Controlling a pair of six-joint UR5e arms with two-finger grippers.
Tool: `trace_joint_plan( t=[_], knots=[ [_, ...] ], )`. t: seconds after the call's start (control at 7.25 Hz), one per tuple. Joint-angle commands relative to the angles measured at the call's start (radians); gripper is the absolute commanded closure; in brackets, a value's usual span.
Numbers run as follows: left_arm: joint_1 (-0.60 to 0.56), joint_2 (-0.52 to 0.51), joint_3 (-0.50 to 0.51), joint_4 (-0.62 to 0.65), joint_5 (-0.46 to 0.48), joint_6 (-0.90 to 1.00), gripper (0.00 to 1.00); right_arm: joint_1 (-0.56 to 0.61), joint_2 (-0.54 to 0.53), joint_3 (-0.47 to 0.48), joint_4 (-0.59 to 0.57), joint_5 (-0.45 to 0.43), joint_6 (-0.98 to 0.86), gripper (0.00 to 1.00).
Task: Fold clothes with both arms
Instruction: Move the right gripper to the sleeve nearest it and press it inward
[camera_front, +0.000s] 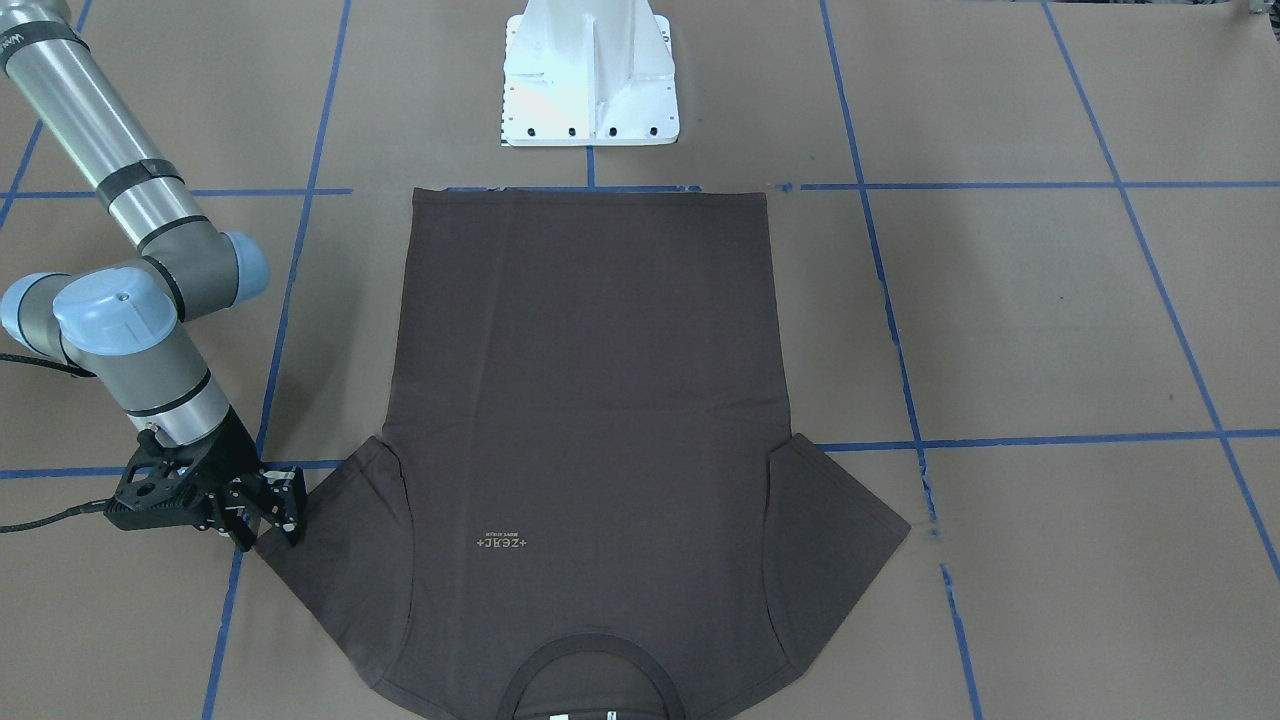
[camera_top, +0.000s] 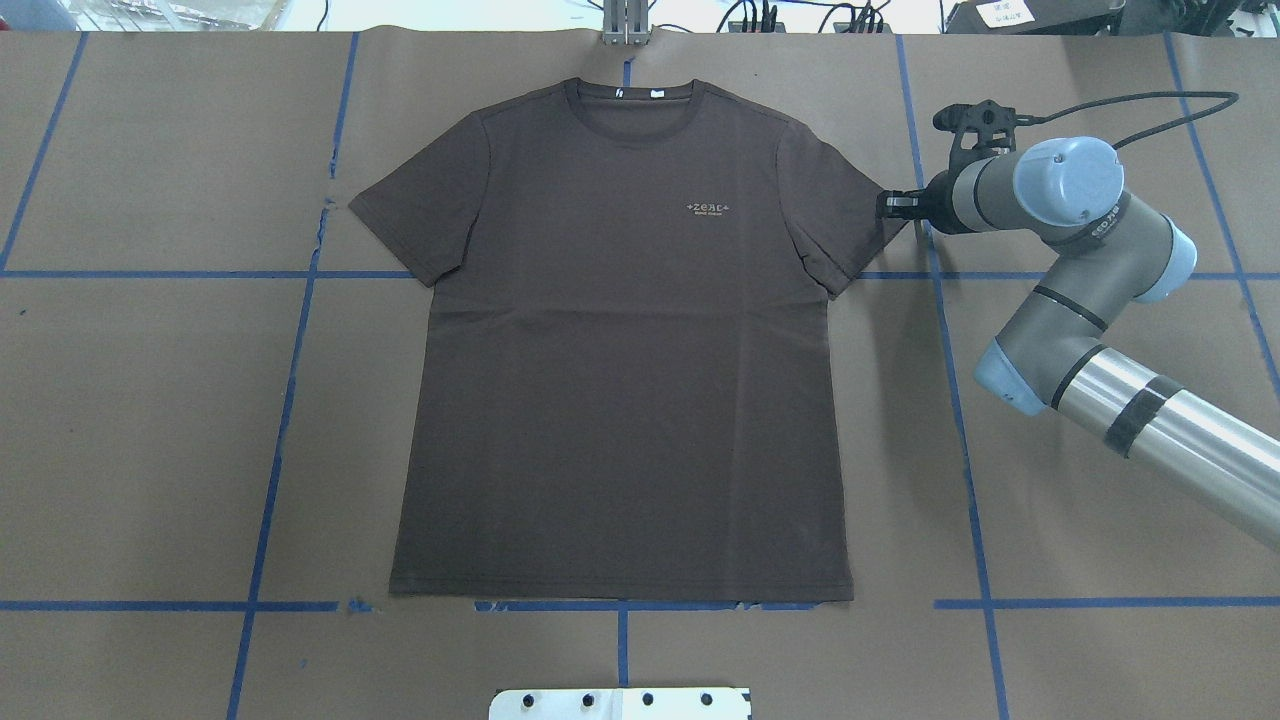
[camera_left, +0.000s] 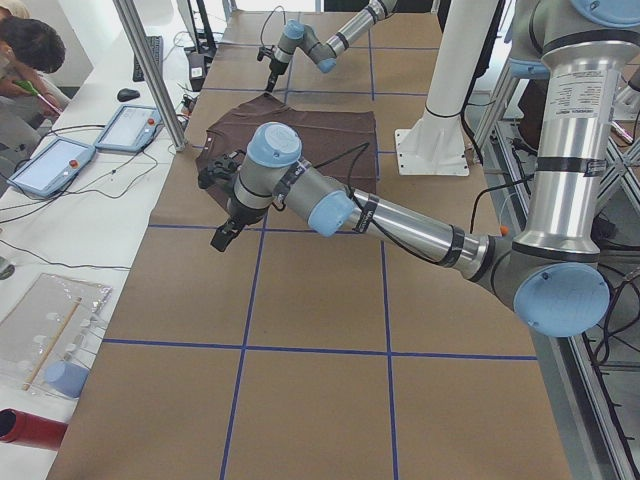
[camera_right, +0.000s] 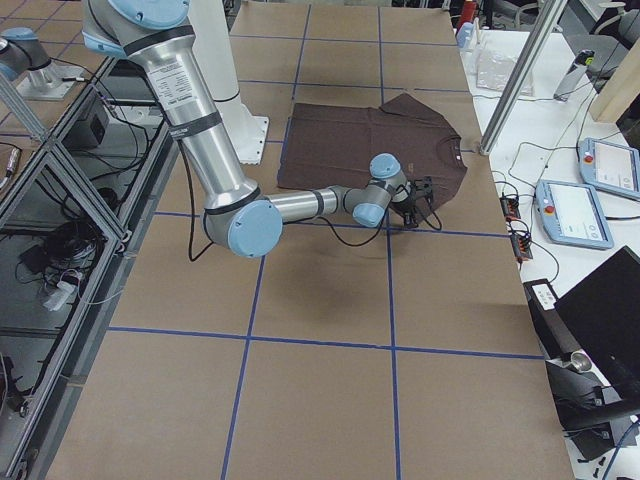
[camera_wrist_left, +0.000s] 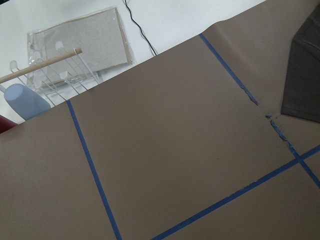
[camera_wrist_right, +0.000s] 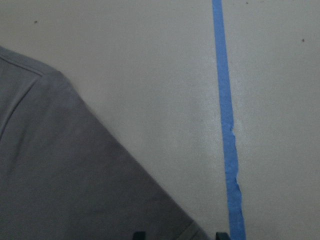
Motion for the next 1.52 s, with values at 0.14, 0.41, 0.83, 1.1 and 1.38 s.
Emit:
trace_joint_plan(
  t=[0.14,0.41,0.83,1.1,1.38],
  knots=[
    [0.0,0.0,0.0,-0.001,0.0,-0.001,0.0,0.0,0.03,-0.002,-0.039,0.0,0.005,1.0],
    [0.0,0.0,0.0,-0.001,0.0,-0.001,0.0,0.0,0.063,0.006,-0.117,0.0,-0.004,1.0],
    [0.0,0.0,-0.002,-0.001,0.0,-0.001,0.0,-0.007,0.211,0.041,-0.351,-0.055,0.01,1.0],
    [0.0,0.0,0.0,-0.001,0.0,-0.002,0.0,-0.082,0.274,0.046,-0.421,-0.169,0.12,1.0],
    [0.0,0.0,0.0,-0.001,0.0,-0.001,0.0,-0.139,0.319,0.04,-0.47,-0.258,0.197,1.0]
  ],
)
